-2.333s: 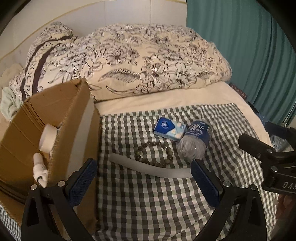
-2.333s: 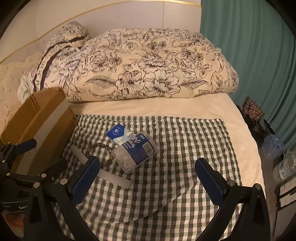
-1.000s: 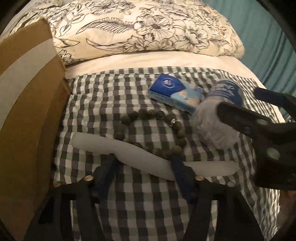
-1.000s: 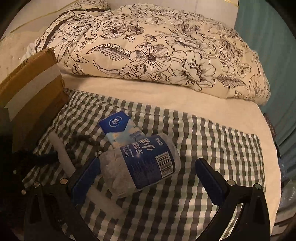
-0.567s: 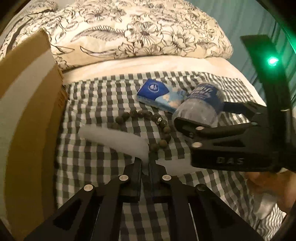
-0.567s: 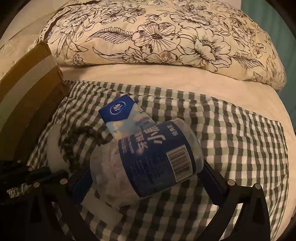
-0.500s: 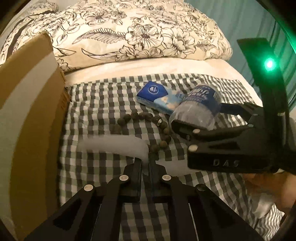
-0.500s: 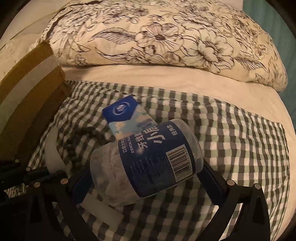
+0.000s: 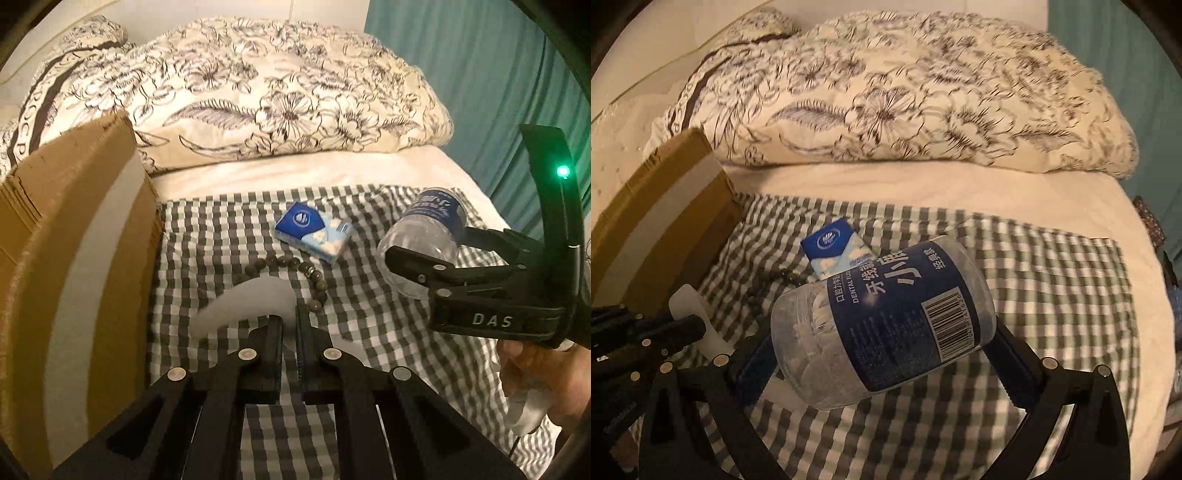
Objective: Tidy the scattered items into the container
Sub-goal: 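Grasp the water bottle with the right tool while the left tool grasps the white plastic strip, then carry the water bottle and white strip with both tools to the cardboard box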
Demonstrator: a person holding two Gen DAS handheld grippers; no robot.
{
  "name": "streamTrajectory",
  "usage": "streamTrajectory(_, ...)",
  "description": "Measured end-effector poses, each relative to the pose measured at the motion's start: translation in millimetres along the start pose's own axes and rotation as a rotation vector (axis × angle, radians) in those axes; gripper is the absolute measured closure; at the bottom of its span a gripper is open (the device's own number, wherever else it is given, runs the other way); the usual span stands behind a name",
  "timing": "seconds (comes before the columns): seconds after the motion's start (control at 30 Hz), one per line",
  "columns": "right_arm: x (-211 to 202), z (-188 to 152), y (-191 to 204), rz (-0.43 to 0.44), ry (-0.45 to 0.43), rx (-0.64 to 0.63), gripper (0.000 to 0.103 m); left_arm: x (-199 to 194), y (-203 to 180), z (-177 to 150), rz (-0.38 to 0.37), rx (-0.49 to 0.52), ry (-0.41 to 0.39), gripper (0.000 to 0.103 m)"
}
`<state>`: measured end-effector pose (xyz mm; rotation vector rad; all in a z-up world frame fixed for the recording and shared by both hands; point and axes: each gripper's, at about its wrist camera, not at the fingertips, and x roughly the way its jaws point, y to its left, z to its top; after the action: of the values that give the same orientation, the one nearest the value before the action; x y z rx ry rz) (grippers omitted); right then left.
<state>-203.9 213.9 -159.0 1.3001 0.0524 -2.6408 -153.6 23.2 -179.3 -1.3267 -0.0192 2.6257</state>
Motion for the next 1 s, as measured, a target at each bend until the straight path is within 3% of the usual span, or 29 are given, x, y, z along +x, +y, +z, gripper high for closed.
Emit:
streamTrajectory(0.4,-84,2,13,-0.011,-0.134,0.066,0.002,-62,-7,8,0.019,0.007,-0.122,0.097)
streamTrajectory(1.0,-204,-21,50,-0.054,-0.303,0.068,0.002,-166,2,12,0.039,0.004,-0.308,0.097)
